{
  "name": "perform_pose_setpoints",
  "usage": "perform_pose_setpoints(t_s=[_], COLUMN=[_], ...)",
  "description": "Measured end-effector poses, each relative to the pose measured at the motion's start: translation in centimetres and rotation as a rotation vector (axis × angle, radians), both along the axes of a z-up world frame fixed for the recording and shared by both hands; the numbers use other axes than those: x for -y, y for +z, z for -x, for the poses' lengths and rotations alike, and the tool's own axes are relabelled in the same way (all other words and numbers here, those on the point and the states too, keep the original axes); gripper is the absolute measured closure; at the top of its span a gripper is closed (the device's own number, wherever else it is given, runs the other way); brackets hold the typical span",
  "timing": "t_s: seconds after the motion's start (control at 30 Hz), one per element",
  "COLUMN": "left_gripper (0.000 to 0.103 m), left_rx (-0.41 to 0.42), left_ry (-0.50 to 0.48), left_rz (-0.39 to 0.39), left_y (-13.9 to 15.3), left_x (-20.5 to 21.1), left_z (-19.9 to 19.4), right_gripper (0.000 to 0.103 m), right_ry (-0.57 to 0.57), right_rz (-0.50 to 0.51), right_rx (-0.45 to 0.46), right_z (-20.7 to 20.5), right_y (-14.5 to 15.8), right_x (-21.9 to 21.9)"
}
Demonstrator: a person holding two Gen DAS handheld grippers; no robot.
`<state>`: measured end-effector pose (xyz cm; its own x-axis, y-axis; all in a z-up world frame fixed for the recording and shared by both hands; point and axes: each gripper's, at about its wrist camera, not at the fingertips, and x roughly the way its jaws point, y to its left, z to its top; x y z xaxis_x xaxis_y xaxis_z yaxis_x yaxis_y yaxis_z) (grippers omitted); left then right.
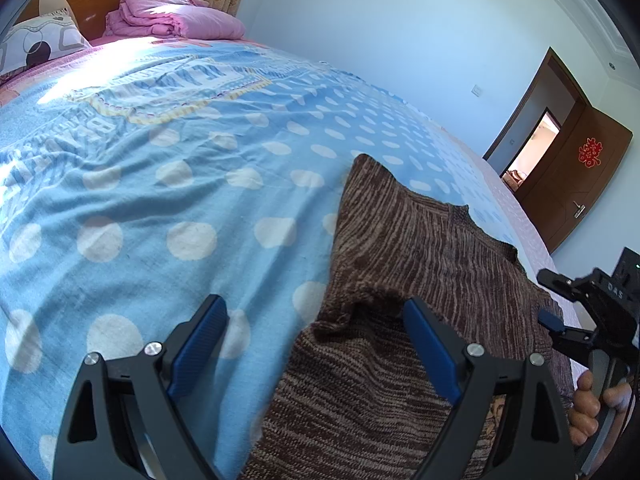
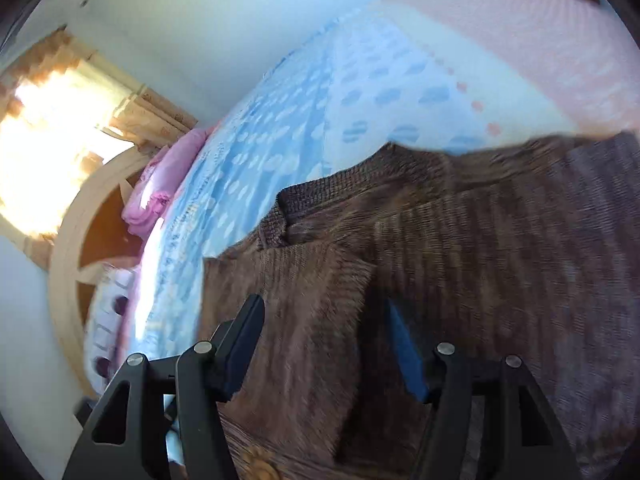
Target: Fold small clothes
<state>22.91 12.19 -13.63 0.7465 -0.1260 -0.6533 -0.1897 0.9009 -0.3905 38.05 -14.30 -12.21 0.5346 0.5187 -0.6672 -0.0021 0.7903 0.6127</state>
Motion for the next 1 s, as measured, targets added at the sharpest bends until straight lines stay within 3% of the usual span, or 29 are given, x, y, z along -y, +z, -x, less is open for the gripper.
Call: perform_pose_setpoints(t_s=[0.1,0.2,0.3,0.37,0.5,0.6,0.7,0.8,0.83,0.9,1.0], left_gripper=[0.010,0.009,0.009,0.009,0.009,0.009,0.009,0.009,0.009,0.009,0.009], left_rx=[0.001,0.002,0.004,0.003,0.003,0.003,0.003,0.002,0.002,0.002,-0.002], left_ry=[-0.001,-0.002,-0.004,-0.004,-0.004,-0.003,-0.003,-0.003,-0.003,-0.003,-0.003], left_rz=[0.001,0.001,0.004,0.004,0.003,0.003,0.003,0.000,-0.001,-0.001,-0.007], left_y=[0.0,0.0,0.0,-0.1,-0.1,-0.1,-0.1,-0.1,-0.1,-0.1,-0.1], left_x=[0.0,0.0,0.0,0.0,0.0,0.0,0.0,0.0,0.0,0.0,0.1], left_z=[0.0,0.0,-0.1,-0.1,-0.1,-0.1,-0.1,-0.1,-0.1,-0.1,-0.2], right_gripper=[0.051,0.051,0.051,0.051,0.051,0.051,0.051,0.052,0.059,0.065,0.065], right_ry=[0.038,0.145,0.141,0.107,0.056,0.011,-0.052,0.030,0.056,0.131,0.216], right_rz=[-0.108,-0.175,0.006,0.075,0.028,-0.018,0.014,0.063,0.095,0.199,0.322], right_rx=[0.027,0.098,0.169,0.161,0.099,0.098,0.127,0.134,0.139,0.159,0.143], right_z=[-1.0,-0.5,0.6,0.9,1.0,1.1,1.6,1.9,2.2,3.4,5.1], right_y=[1.1,3.5,5.4,5.1,3.0,2.2,2.7,3.0,2.9,2.5,0.7], right_x=[-0.9,-2.2,-2.8,-2.4,-0.5,1.2,2.1,0.5,-0.4,-2.7,-5.4])
